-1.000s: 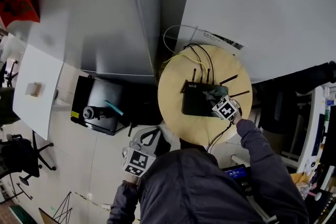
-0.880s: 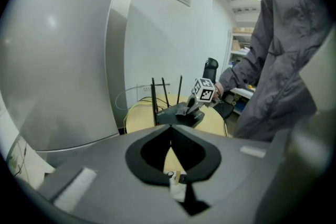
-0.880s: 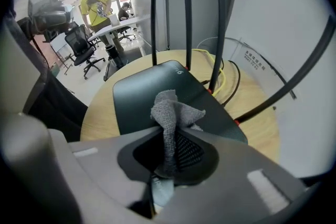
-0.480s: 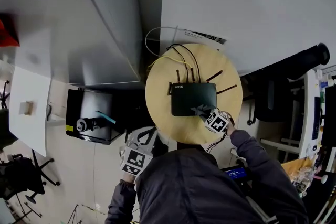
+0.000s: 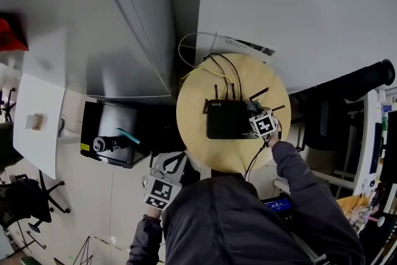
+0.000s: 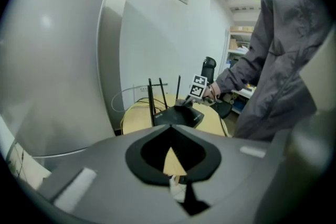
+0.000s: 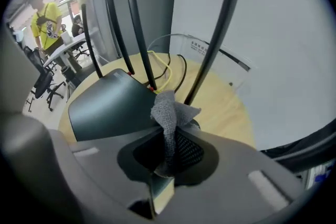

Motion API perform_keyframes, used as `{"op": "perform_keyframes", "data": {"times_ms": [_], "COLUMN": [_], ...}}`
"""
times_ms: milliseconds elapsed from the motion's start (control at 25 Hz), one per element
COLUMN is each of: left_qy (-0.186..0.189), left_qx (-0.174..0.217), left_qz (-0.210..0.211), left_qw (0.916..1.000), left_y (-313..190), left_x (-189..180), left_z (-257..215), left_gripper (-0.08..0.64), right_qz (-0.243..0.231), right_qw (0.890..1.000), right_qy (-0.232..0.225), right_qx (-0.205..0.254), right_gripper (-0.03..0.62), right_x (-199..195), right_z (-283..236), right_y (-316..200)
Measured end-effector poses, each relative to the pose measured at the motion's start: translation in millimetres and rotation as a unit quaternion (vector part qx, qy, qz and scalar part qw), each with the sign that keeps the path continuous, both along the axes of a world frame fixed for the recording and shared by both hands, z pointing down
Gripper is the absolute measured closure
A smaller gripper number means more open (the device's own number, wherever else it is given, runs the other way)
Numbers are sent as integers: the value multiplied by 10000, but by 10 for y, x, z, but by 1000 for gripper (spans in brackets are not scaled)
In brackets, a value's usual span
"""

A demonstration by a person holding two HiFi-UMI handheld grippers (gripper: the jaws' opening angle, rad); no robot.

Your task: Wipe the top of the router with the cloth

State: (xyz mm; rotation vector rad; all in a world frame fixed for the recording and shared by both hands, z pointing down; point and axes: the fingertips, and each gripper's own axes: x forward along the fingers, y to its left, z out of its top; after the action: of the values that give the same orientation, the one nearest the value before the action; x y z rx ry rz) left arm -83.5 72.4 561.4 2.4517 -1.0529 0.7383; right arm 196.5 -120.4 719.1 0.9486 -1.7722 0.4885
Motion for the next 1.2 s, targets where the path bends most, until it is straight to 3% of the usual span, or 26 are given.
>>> {"op": "perform_keyframes", "data": {"times_ms": [120, 400, 840, 1040, 1200], "left_qy": [-13, -43, 75, -40, -92], "left_qx": [22, 145, 84, 100, 35], "left_qz": [-34, 193, 485, 625, 573], "left_qw": [10000, 9997, 9988, 9980, 9983], "left_y": [-3, -44, 61, 55, 0], "left_x": [-31, -27, -16, -42, 36], "left_z": [-19, -86, 29, -37, -28], "left_gripper": [558, 558, 558, 558, 558], "right_qz": [-7, -503, -752, -337, -697], "right_qw": [9997, 9966, 9933, 9970, 9970], "right_qy": [127, 19, -189, -515, 134], "right_qx": [-189, -646, -853, -476, -315], "right_gripper": [558, 558, 558, 558, 558], "right_x": [38, 47, -49, 221, 605], "right_z": [88, 86, 98, -25, 36], "right_y": [71, 475, 1309, 1057, 712]}}
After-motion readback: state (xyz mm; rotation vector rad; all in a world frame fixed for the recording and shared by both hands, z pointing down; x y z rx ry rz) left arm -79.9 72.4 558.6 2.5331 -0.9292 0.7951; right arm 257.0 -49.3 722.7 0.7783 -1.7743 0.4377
